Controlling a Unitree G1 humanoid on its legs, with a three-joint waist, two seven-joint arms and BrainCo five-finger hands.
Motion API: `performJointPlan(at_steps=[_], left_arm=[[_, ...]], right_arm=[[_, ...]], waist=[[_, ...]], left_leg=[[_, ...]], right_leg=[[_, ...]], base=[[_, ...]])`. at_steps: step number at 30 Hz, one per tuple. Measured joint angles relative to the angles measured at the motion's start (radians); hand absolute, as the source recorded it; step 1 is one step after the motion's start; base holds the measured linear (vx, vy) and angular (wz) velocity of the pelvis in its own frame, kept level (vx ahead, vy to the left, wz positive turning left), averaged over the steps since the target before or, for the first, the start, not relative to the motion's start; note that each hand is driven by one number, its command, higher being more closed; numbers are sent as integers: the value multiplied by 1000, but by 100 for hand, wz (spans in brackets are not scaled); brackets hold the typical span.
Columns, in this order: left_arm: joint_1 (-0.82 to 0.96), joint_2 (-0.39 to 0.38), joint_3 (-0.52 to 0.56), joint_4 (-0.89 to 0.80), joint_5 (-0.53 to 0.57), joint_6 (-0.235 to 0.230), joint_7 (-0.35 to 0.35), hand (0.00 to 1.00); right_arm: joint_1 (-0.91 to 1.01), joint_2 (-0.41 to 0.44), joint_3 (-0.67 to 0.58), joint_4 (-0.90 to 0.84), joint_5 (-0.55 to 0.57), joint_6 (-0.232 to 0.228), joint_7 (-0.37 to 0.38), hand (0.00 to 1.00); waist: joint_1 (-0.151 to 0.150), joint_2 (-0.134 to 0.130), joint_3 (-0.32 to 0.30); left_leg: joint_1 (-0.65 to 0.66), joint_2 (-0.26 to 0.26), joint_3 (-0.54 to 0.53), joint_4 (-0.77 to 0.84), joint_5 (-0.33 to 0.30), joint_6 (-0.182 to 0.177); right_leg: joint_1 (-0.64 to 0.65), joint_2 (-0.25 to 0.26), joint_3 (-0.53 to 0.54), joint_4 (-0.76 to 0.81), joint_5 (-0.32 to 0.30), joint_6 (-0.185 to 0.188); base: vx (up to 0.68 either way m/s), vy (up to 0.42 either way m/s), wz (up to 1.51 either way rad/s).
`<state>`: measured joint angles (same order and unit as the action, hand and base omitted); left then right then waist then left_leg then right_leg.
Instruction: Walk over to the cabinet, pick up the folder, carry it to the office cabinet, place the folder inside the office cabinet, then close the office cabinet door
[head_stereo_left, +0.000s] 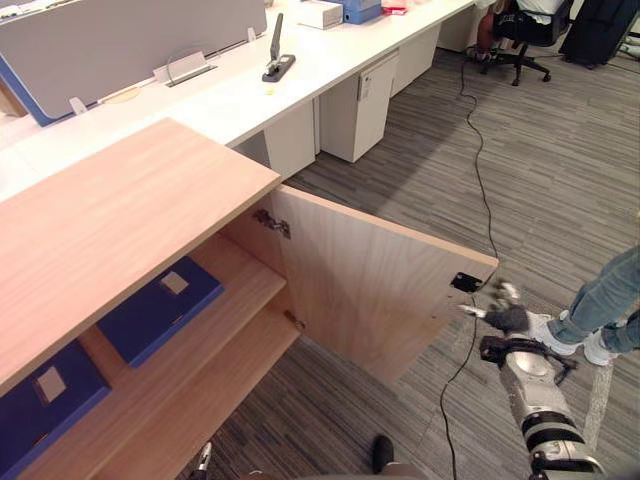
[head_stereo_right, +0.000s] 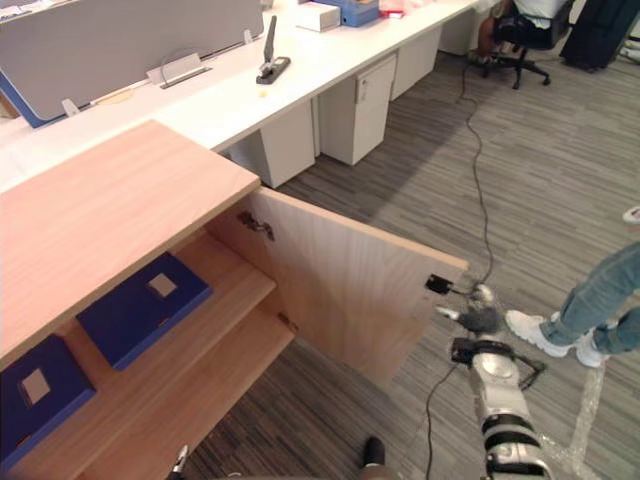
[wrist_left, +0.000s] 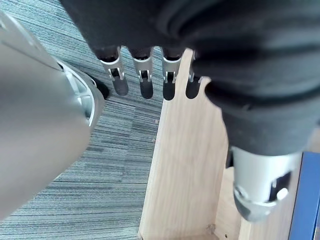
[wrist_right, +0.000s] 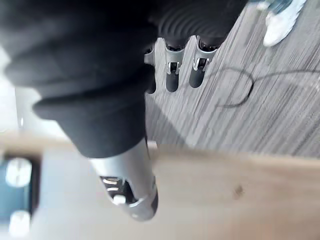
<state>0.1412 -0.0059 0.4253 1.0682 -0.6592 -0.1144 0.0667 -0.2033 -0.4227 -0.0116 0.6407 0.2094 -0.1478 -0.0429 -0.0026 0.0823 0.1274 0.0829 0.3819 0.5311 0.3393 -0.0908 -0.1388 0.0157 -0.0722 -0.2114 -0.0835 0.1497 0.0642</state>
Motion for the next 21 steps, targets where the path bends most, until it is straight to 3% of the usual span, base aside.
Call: performJointPlan(at_steps=[2, 8, 11, 12, 15, 16, 17, 19, 20, 21], left_arm=[[1, 0, -6, 0, 0, 0, -9, 0], [8, 10, 3, 3, -1, 1, -19, 0], [5, 16, 13, 15, 0, -2, -31, 0], [3, 37, 15, 24, 2, -1, -39, 0], [-4, 34, 22, 51, 10, 3, -49, 0], [-4, 31, 24, 55, 15, 1, -52, 0], [-7, 45, 24, 62, 19, 2, -57, 0], [-6, 45, 27, 61, 19, 8, -57, 0], [2, 19, 44, 58, 20, 7, -59, 0], [3, 22, 47, 57, 20, 5, -59, 0]], right_arm=[[-1, 27, 29, -21, -5, 8, 2, 0], [41, -127, 202, -151, -119, 38, 76, 0], [77, -213, 302, -264, -242, 38, 154, 0], [81, -226, 344, -301, -279, 37, 182, 0], [81, -275, 448, -413, -337, 20, 253, 0], [83, -285, 469, -437, -350, 10, 269, 0], [99, -292, 523, -499, -362, -13, 314, 0], [106, -305, 559, -547, -372, -25, 341, 0], [128, -354, 566, -633, -365, -56, 381, 0], [136, -354, 568, -643, -365, -59, 386, 0]], waist=[[2, 2, 1], [-12, -7, 13], [-19, -2, 13], [-28, -11, 12], [-31, -23, 16], [-31, -11, 14], [-38, -24, 19], [-33, -34, 14], [-25, 24, 5], [-28, 11, 9]], left_leg=[[-11, 9, 0, 7, 0, 0], [-34, 10, 9, 30, 4, 4], [-49, 36, 1, 44, 14, 17], [-59, 44, 1, 54, 16, 17], [-69, 44, 4, 49, 72, 39], [-81, 61, -5, 53, 75, 37], [-82, 81, -21, 78, 53, 12], [-80, 59, -15, 64, 31, 38], [-78, 83, -6, -19, -69, -1], [-74, 74, 0, -22, -70, -3]], right_leg=[[-5, 6, -2, -1, 1, -1], [-36, 5, 15, -7, 9, -8], [-80, 23, 31, 67, 8, -24], [-98, 29, 33, 80, -21, -27], [-68, 39, 31, -1, -23, -22], [-79, 50, 28, 28, -26, -25], [-137, 53, 25, 145, -58, -48], [-120, 60, 26, 87, -61, -44], [-172, 108, 24, 247, -91, -96], [-174, 100, 24, 289, -126, -96]], base=[[-5, 0, 3], [-2, 21, -12], [12, 3, -17], [-17, -37, -5], [-4, -57, -9], [-58, -31, 15], [-77, -1, 21], [-19, -5, 2], [39, -25, -14], [84, -66, -20]])
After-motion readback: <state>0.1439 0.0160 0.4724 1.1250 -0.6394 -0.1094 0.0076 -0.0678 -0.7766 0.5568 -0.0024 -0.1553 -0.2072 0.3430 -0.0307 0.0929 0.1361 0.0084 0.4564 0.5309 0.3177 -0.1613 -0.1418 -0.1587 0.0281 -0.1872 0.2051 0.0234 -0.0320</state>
